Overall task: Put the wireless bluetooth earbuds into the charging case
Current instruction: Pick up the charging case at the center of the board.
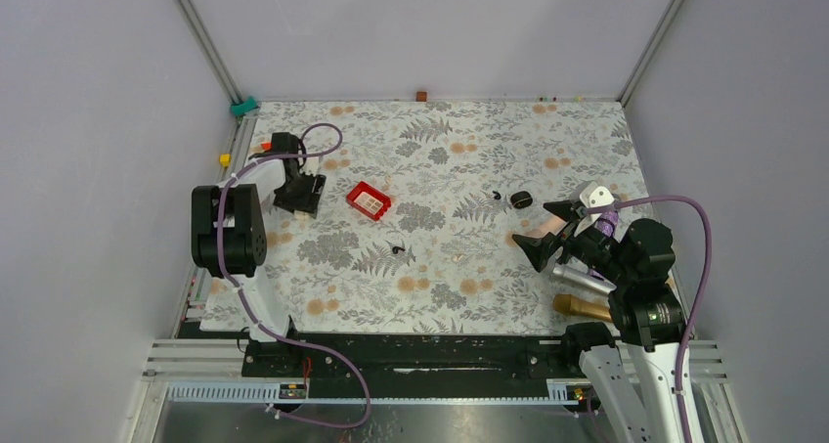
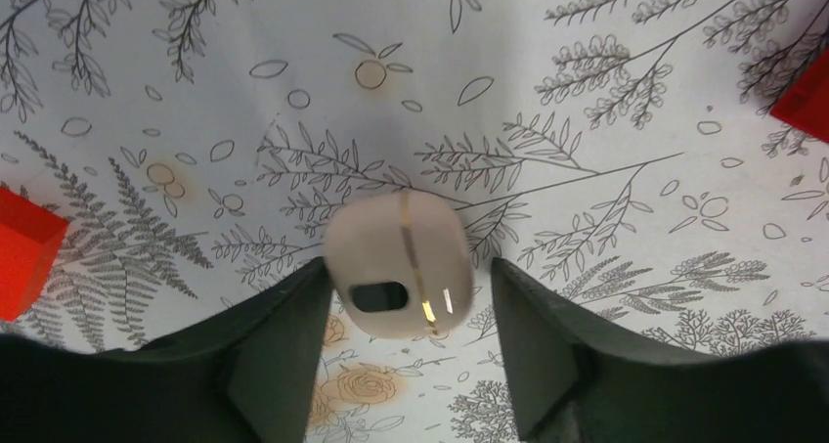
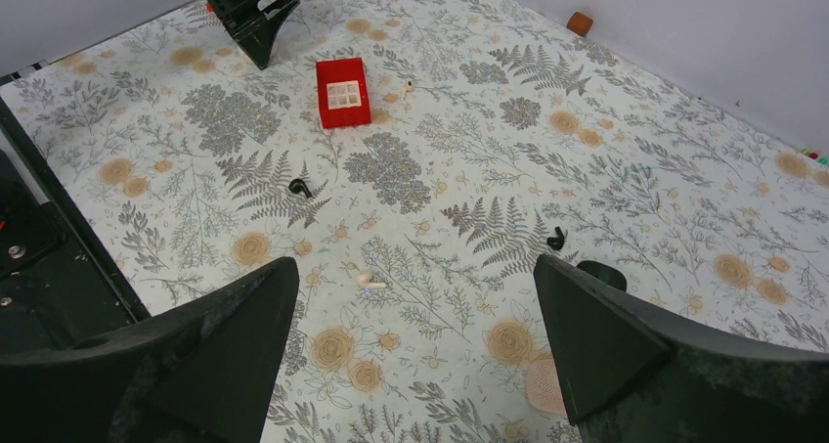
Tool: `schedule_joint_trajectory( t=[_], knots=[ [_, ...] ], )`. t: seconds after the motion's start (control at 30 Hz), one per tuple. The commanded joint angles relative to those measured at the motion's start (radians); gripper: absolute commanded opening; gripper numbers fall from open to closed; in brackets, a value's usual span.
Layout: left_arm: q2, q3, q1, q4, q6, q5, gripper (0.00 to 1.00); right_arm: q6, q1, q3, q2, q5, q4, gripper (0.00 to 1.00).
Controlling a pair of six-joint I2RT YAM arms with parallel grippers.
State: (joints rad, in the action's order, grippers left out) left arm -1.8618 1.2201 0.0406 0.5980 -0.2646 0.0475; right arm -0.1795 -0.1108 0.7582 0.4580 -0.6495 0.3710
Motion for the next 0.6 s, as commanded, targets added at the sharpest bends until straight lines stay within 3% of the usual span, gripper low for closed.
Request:
schedule_joint_trajectory(
  t=[0.0, 0.17, 0.3, 0.57],
  knots=[
    [-0.024, 0.036, 0.004, 0.002, 0.006, 0.020, 0.55, -0.008, 0.003, 0.002, 0.001, -0.018, -0.037, 0.99],
    [-0.003, 0.032, 0.004, 0.002, 0.010, 0.030, 0.31, -0.008, 0.003, 0.002, 0.005, -0.021, -0.039, 0.99],
    [0.033, 0.030, 0.004, 0.009, 0.012, 0.037, 0.18, -0.005, 0.003, 0.003, 0.013, -0.021, -0.044, 0.99],
    [0.188, 0.081, -0.013, 0.098, 0.041, 0.123, 0.10, 0.185, 0.003, 0.091, 0.167, -0.117, -0.150, 0.99]
  ],
)
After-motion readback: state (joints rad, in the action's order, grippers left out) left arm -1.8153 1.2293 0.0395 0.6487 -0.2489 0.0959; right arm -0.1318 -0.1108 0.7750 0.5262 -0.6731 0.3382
